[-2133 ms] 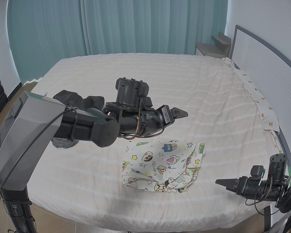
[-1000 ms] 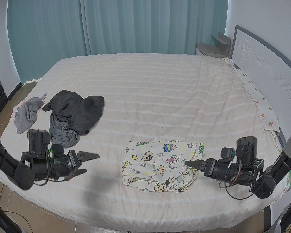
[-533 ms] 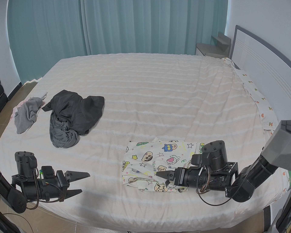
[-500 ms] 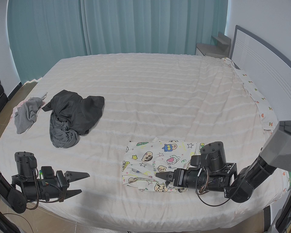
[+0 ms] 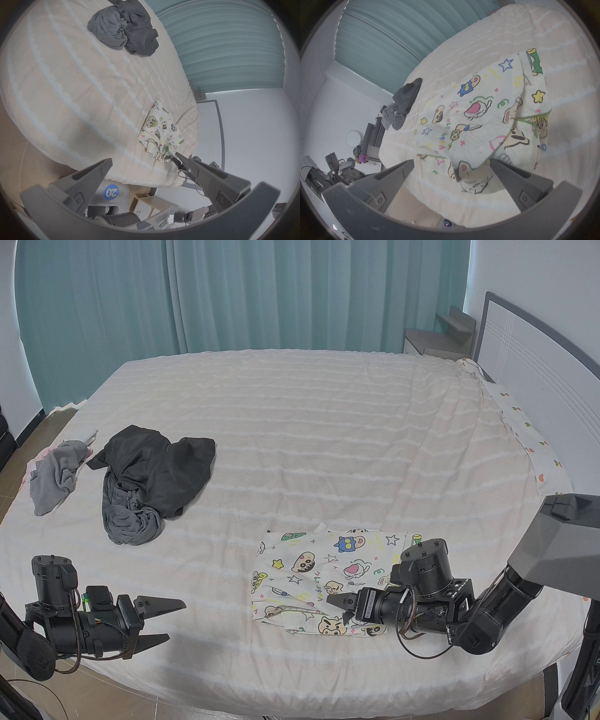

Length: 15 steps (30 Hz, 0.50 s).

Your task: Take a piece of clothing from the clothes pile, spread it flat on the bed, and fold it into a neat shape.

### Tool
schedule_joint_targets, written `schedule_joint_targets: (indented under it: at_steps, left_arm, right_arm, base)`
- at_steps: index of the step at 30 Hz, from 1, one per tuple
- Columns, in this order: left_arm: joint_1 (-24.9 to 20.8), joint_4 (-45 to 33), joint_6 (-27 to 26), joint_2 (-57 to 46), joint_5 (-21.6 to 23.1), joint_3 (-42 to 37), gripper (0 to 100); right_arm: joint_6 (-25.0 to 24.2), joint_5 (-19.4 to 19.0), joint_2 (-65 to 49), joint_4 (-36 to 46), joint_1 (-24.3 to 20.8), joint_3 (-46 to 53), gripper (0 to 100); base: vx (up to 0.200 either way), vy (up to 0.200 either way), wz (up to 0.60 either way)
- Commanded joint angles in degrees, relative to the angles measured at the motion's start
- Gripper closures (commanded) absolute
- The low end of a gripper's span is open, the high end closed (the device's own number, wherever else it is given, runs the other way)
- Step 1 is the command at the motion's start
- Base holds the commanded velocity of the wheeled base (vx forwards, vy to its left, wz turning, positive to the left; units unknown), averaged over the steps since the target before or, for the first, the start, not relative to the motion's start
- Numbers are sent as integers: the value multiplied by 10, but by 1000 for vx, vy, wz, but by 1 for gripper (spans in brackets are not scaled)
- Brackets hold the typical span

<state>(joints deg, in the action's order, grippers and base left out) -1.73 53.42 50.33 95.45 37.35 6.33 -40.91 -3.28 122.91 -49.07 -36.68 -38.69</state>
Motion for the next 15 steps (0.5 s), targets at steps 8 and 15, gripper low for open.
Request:
schedule_joint_targets:
  at_steps: [8,15]
  left_arm:
    - [1,0,0,8,0,-2,0]
    - [1,0,0,8,0,-2,0]
  right_arm:
    - [1,29,34,5,-1,-31,100]
    - [1,35,15,5,8,6,100]
  base:
    - [0,0,0]
    - [0,0,0]
